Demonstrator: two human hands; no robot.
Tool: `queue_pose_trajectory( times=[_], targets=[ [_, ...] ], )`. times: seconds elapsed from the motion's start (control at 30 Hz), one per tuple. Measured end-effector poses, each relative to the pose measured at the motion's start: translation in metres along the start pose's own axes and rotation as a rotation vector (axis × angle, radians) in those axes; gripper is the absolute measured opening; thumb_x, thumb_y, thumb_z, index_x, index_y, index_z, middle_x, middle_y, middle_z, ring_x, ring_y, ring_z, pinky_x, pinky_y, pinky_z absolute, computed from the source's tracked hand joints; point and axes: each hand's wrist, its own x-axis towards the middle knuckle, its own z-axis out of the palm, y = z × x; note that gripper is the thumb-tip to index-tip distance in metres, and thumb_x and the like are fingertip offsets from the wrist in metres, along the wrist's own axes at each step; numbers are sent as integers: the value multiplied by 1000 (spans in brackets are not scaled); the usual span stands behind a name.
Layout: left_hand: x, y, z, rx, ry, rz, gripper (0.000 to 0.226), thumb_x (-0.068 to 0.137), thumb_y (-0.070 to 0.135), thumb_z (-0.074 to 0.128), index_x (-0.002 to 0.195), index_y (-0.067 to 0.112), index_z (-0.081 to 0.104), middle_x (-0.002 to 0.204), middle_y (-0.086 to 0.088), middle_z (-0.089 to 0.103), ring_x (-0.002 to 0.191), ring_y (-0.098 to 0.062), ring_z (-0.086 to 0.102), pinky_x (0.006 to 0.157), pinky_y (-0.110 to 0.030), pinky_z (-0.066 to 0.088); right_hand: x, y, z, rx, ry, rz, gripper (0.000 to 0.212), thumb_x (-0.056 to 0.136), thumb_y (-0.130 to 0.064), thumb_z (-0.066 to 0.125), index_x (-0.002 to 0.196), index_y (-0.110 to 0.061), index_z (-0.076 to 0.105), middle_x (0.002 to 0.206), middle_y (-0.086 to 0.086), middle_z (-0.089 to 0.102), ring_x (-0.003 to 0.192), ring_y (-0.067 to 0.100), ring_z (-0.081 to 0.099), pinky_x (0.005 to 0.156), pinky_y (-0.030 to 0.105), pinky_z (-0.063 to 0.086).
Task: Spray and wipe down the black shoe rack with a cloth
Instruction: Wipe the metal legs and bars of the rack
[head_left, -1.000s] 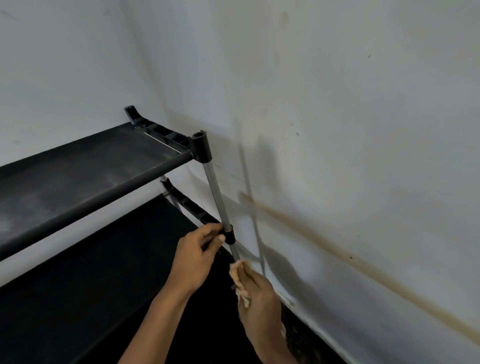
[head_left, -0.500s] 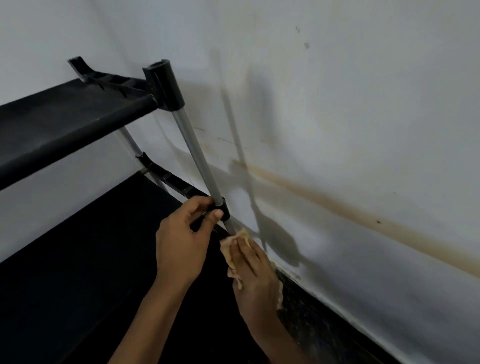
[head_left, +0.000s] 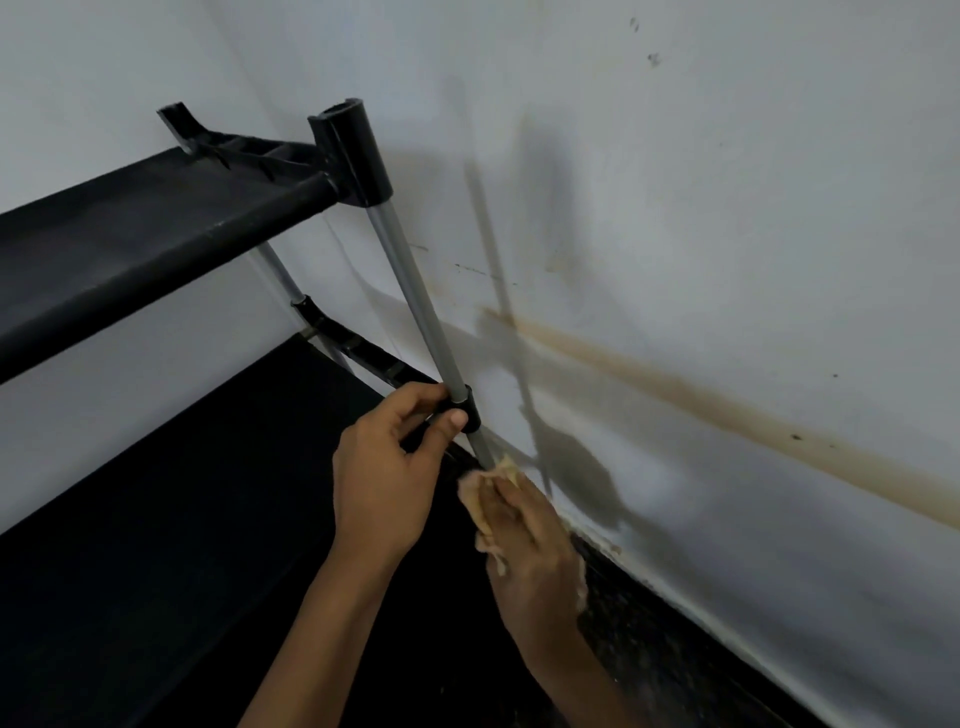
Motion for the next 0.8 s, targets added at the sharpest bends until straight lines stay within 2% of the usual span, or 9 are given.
queue_pose_trajectory(
  times=[0.1, 0.13, 0.23, 0.33, 0.4, 0.53, 0.63, 0.73, 0.8],
  targets=[
    [0, -1, 1, -10, -2, 5, 18, 84, 21, 67, 102, 23, 70, 98, 15, 71, 99, 0, 65, 87, -30, 54, -41, 33, -11, -1, -302, 198, 71, 79, -3, 59, 135, -45, 43, 130, -9, 58, 107, 12, 63, 79, 33, 58],
    [0, -1, 1, -12, -1, 11, 18, 85, 21, 67, 102, 23, 70, 98, 15, 71, 99, 1, 65, 87, -29, 53, -46, 37, -15, 39, -333, 257, 76, 78, -3, 62, 135, -48, 39, 128, -13, 56, 105, 9, 63, 80, 29, 57],
    [0, -2, 2, -15, 16, 17, 17, 84, 21, 67, 101, 25, 70, 96, 16, 71, 98, 3, 64, 85, -24, 53, -26, 26, -24, 192, -136, 357, 62, 77, -3, 61, 131, -30, 49, 117, -5, 60, 96, 12, 66, 81, 15, 52],
    [0, -2, 3, 9, 32, 35, 17, 84, 22, 68, 101, 25, 69, 94, 19, 70, 96, 5, 64, 82, -21, 52, 24, -5, -33, 290, 116, 195, 53, 76, 2, 64, 127, -11, 58, 118, 6, 62, 103, 12, 63, 87, 18, 51],
    [1, -3, 3, 15, 34, 46, 17, 84, 22, 68, 100, 25, 69, 94, 20, 70, 94, 6, 64, 82, -19, 53, 51, -22, -30, 277, 130, 64, 50, 78, 0, 60, 128, -8, 57, 121, 9, 60, 108, 12, 59, 93, 18, 48],
    [2, -4, 3, -6, 23, 34, 16, 84, 23, 68, 100, 24, 70, 92, 16, 72, 95, 3, 65, 83, -26, 54, 26, -2, -4, 238, 0, 57, 70, 71, 4, 60, 137, -11, 42, 129, 2, 56, 116, 16, 56, 96, 27, 49],
    [1, -4, 4, -15, 20, 37, 17, 84, 23, 67, 100, 26, 70, 93, 17, 72, 96, 3, 65, 83, -29, 54, -25, 36, 2, 143, -160, 171, 67, 68, -2, 64, 133, -10, 48, 125, 2, 59, 113, 18, 59, 93, 31, 51],
    [1, -3, 5, -1, 25, 57, 16, 84, 24, 67, 98, 30, 68, 92, 18, 72, 96, 4, 64, 82, -25, 52, -46, 58, 2, 50, -394, 238, 67, 67, -2, 73, 131, -15, 55, 120, 2, 64, 106, 20, 64, 89, 27, 52],
    [2, -3, 5, 0, 17, 73, 16, 84, 22, 67, 99, 29, 68, 93, 17, 72, 96, 3, 65, 82, -25, 52, -54, 64, -1, -14, -460, 279, 66, 67, -3, 73, 128, -24, 60, 115, -3, 66, 99, 18, 67, 80, 21, 53]
  ],
)
